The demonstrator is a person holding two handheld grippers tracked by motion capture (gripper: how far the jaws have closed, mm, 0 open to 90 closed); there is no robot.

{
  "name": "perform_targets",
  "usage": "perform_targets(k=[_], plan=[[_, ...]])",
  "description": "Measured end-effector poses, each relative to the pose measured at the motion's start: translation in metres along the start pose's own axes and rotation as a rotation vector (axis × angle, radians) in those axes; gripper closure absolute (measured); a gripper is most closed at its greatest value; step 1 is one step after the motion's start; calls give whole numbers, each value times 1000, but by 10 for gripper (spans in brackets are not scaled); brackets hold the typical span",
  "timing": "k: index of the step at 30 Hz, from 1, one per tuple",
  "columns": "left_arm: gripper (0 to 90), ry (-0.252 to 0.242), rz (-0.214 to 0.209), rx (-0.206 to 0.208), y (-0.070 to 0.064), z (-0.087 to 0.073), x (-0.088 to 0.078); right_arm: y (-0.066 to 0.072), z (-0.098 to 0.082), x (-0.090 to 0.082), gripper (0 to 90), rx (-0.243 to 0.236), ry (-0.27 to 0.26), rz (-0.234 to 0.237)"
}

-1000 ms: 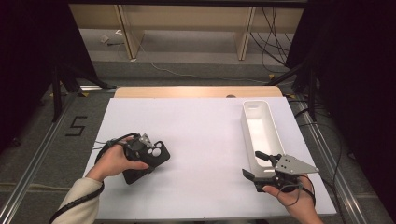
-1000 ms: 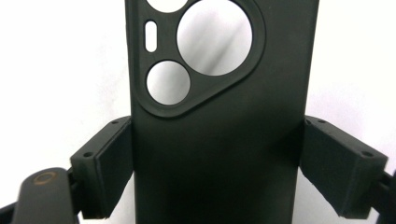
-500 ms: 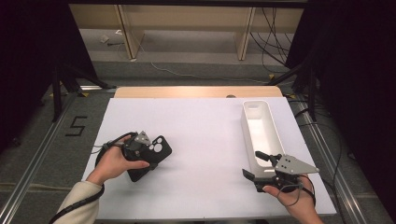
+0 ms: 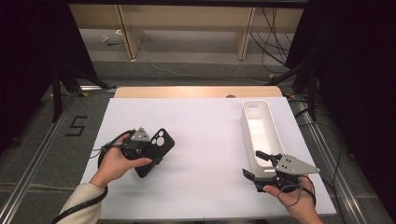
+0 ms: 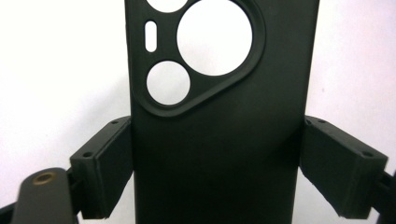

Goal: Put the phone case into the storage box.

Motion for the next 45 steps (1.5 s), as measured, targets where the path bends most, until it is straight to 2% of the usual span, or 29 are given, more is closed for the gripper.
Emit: perform_targets(k=[4,20,23,30,45], plan=[[148,-27,-7,-19,-3,2,-2,0,1,0,214,1,-6,1],[147,-191,23,-100,-12,16,-15,-1,5,0,174,1,-27,-17],[146,-194,43,-80,-14,16,-15,-1,6,0,172,1,-30,-20],[146,-217,54,-89,-16,19,-15,-1,6,1,163,-2,-30,-24],[144,-239,50,-79,-27,23,-13,0,10,8,162,0,-40,-26]])
Point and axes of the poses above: each handheld gripper's, and its own axes: x roughly forward along the jaws, z roughly out of its top, y roughly to its left, the point moved 10 cm from there along x, roughly forward along the jaws, and after that the axes turned 4 degrees about y, right-handed, at the moved point
